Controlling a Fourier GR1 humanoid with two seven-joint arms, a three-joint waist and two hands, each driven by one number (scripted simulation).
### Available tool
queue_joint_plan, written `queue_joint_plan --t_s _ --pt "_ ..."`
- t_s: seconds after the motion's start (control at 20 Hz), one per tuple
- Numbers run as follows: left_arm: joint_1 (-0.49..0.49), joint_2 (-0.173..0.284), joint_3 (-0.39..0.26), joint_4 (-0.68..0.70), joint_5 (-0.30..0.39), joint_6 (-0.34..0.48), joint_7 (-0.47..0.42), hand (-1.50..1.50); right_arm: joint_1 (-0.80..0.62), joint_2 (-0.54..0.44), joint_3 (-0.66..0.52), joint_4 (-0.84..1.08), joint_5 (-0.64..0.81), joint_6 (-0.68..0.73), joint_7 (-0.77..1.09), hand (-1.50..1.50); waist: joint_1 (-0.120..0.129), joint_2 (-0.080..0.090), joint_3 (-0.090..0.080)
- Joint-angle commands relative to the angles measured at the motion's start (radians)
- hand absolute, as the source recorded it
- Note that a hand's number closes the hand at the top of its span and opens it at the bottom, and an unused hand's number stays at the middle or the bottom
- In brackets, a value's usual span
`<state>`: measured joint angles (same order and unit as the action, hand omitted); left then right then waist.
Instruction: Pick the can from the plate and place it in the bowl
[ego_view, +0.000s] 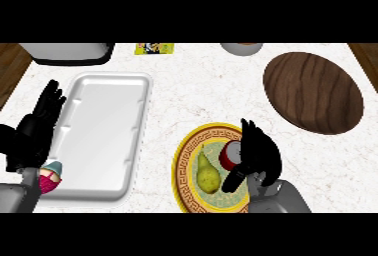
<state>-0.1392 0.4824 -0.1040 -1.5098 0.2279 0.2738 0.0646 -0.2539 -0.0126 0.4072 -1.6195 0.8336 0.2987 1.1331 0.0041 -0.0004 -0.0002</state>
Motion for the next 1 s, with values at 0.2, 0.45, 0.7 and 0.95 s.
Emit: queue_joint_plan --t_s 0.2,0.45,0.7,0.95 --pt "0.052 0.007 0.041 -0.043 -0.014 -0.039 0.004 0.00 -0.016 0.012 -0.027 0.125 0.006 -0.071 0.098 -1.50 0.005 0.000 0.000" --pt "-0.002 -0.049 0.066 -0.010 -0.060 -0.059 0.025 0.00 -0.014 -0.008 -0.078 0.182 -0.038 -0.040 -0.091 1.50 -0.002 0.000 0.000" --pt "0.022 -0.112 0.046 0.055 -0.103 -0.052 -0.064 0.00 -0.131 -0.004 -0.102 0.307 -0.064 -0.117 -0.111 1.50 -0.001 0.002 0.000" --pt "0.013 -0.090 0.103 0.004 -0.102 -0.098 0.011 0.00 -0.104 0.012 -0.045 0.284 -0.018 -0.183 -0.077 1.50 -0.001 0.000 0.000"
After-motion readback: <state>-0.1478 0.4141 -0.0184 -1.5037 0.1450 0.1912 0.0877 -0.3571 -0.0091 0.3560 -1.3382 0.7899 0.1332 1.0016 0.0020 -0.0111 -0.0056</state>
